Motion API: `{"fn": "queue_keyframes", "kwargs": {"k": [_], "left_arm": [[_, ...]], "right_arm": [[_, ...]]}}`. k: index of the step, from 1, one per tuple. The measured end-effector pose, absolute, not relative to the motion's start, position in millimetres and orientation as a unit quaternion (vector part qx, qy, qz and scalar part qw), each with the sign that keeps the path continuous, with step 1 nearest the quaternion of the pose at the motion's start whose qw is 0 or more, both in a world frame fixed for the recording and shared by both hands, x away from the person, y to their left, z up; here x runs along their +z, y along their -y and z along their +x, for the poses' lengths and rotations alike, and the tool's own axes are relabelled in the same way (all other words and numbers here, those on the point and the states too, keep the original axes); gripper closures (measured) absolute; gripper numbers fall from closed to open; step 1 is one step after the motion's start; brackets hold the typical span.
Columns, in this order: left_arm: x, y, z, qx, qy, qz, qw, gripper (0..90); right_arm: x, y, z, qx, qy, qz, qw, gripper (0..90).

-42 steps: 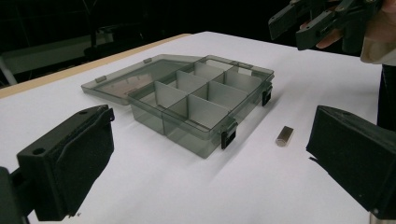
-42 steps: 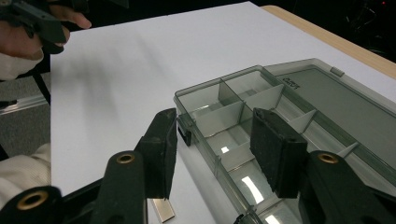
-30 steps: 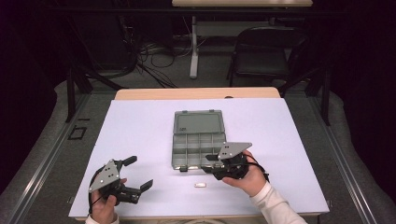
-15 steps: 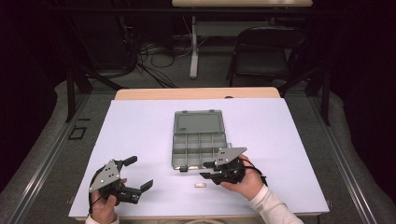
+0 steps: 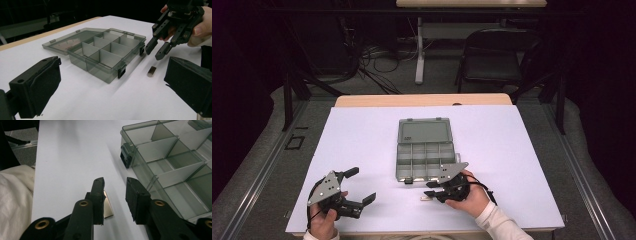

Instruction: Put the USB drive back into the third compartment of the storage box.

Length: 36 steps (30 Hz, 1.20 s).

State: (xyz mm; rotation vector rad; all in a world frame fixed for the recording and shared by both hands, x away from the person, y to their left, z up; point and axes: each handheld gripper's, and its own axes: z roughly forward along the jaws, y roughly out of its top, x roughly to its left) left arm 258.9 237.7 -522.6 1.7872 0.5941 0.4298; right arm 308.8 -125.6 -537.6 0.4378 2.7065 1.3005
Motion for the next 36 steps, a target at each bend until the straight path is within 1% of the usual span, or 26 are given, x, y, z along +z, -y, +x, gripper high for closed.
{"fn": "queue_keyframes", "kwargs": {"k": [19,36], "left_arm": [[-522.7,-237.7,259.2,0.181,-0.252,0.763,0.567,0.4],[-523.1,-237.6,259.5,0.179,-0.253,0.764,0.566,0.4]], "right_arm": [[-545.8,118.4,305.3,0.412,-0.902,0.12,0.053,71.9],[-553.8,114.6,305.0,0.398,-0.909,0.115,0.043,72.6]]}}
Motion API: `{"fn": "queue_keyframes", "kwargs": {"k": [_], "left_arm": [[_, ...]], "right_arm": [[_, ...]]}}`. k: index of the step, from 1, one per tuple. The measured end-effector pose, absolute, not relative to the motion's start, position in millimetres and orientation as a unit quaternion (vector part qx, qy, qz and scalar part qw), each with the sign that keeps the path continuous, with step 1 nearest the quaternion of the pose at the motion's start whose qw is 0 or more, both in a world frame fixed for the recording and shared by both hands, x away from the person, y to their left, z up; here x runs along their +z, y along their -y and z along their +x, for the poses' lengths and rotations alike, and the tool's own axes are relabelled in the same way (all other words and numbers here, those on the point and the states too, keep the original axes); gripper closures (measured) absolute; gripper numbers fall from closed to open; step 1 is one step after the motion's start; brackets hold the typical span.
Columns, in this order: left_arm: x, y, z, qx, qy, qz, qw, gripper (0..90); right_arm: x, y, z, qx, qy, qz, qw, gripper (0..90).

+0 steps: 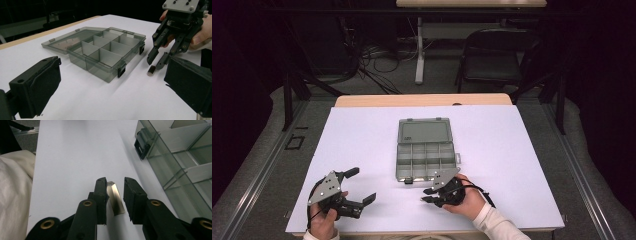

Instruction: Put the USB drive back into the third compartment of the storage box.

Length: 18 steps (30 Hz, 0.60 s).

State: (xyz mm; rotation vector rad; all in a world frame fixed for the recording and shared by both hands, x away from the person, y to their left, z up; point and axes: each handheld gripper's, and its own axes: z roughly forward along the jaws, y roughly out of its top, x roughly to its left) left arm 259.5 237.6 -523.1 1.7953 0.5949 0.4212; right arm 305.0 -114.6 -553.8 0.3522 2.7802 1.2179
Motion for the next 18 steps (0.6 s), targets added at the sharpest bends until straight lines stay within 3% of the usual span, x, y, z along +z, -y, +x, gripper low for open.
{"fn": "queue_keyframes", "kwargs": {"k": [18], "left_arm": [[-523.7,-237.2,260.1,0.178,-0.254,0.763,0.568,0.4]], "right_arm": [[-559.6,112.7,307.5,0.385,-0.915,0.112,0.044,74.5]]}}
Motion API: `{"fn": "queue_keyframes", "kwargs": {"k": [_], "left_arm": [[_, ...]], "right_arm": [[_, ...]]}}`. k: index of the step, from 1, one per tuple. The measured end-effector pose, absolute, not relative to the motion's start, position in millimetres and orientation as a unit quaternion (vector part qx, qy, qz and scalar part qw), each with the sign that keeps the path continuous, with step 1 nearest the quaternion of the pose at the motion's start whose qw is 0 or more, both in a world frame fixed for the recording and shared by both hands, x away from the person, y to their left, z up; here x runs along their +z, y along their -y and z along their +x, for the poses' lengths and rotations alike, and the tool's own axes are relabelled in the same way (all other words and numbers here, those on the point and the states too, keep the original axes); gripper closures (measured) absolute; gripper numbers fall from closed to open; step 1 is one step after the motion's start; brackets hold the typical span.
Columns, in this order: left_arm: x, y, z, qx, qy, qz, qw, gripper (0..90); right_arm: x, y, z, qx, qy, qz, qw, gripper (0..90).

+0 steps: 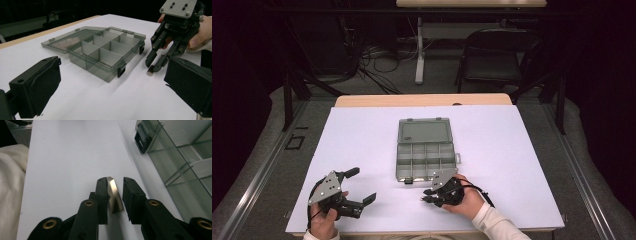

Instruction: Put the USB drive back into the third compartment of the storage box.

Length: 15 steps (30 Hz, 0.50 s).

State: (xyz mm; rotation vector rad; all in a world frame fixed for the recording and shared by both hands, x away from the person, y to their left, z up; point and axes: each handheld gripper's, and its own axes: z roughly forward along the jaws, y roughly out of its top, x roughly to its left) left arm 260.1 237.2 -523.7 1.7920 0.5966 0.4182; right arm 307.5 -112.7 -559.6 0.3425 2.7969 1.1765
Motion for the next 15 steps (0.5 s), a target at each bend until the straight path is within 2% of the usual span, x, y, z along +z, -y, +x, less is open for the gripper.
{"fn": "queue_keyframes", "kwargs": {"k": [15], "left_arm": [[-523.8,-237.3,260.1,0.178,-0.253,0.763,0.567,0.4]], "right_arm": [[-560.7,112.5,307.3,0.385,-0.916,0.104,0.042,79.1]]}}
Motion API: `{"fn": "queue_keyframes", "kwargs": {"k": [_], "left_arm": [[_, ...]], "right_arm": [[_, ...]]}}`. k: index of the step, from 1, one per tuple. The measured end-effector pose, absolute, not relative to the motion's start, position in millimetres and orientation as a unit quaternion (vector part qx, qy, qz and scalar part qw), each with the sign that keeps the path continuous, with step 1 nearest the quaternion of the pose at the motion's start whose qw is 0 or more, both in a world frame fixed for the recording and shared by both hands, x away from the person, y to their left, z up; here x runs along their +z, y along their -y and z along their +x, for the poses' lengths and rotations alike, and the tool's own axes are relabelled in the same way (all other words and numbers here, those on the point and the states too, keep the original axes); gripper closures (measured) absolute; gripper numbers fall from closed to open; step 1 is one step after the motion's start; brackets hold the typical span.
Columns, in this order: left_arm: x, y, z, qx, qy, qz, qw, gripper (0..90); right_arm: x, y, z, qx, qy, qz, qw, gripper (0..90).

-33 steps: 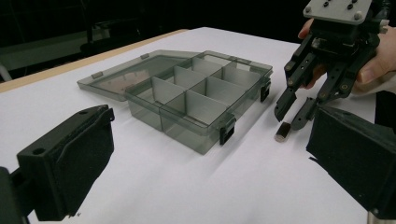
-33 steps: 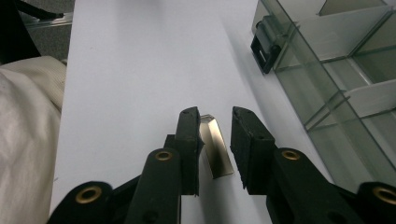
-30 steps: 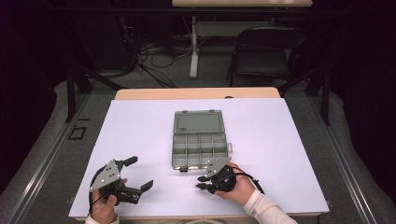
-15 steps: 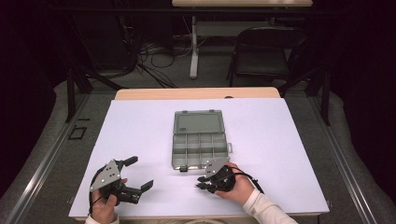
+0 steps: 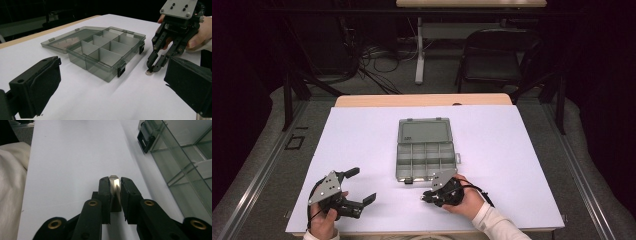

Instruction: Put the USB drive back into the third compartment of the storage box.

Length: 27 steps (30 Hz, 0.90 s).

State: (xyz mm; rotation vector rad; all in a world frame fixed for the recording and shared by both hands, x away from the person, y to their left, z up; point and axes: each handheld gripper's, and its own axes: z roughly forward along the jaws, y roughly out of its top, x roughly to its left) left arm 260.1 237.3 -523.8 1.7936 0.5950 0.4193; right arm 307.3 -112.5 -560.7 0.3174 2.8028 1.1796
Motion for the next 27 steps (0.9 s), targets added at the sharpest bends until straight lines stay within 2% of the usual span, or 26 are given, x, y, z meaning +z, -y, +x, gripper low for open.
{"fn": "queue_keyframes", "kwargs": {"k": [27], "left_arm": [[-523.7,-238.1,260.3,0.177,-0.253,0.766,0.564,0.4]], "right_arm": [[-557.1,113.4,305.4,0.386,-0.915,0.105,0.052,79.3]]}}
